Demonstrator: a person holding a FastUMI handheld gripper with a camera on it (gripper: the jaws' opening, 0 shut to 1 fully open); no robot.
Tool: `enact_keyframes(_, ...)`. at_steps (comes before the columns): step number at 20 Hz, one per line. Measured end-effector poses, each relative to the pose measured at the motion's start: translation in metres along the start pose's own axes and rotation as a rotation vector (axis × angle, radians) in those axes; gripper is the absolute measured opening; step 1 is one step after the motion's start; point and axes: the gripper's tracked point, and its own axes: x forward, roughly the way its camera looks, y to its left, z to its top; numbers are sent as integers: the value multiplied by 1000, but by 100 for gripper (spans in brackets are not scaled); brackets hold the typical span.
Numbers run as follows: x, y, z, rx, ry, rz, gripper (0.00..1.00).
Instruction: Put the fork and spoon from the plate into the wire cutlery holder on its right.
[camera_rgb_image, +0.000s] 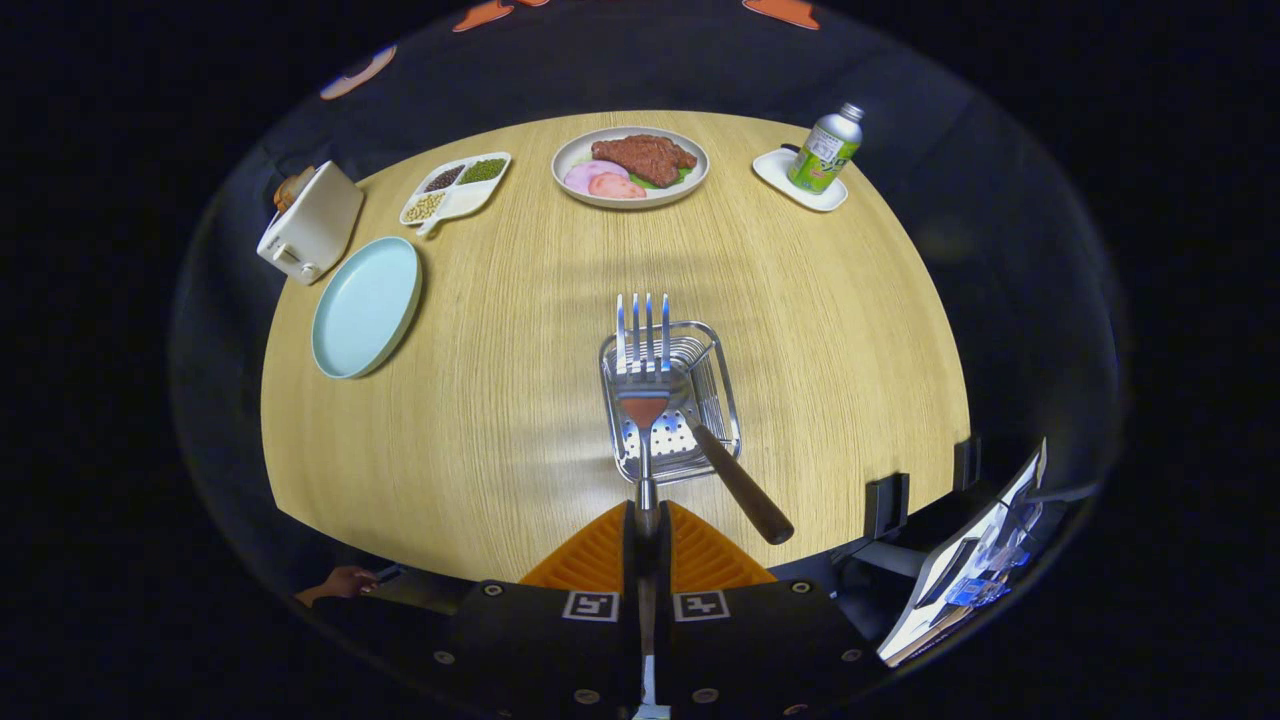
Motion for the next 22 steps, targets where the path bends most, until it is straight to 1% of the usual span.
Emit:
enact_keyframes(3, 7, -5, -3, 5, 14, 4, 7)
enact_keyframes(6, 8, -5, 2, 6, 17, 29, 10)
enact_keyframes(9, 3, -6, 12, 9, -20, 50, 12)
enact_keyframes(11, -6, -3, 27, 31, -69, 83, 12)
enact_keyframes(12, -13, -3, 39, 36, -114, 101, 14)
enact_keyframes(14, -35, -5, 69, 16, -240, 113, 15)
enact_keyframes(15, -49, -9, 88, 6, -318, 107, 17)
enact_keyframes(17, -82, -12, 120, 1, -471, 104, 25)
enact_keyframes(19, -119, -14, 152, 18, -632, 113, 39)
enact_keyframes(20, -136, -16, 165, 27, -707, 114, 52)
enact_keyframes(21, -157, -19, 175, 39, -781, 112, 57)
enact_keyframes(22, -177, -25, 186, 56, -855, 102, 65)
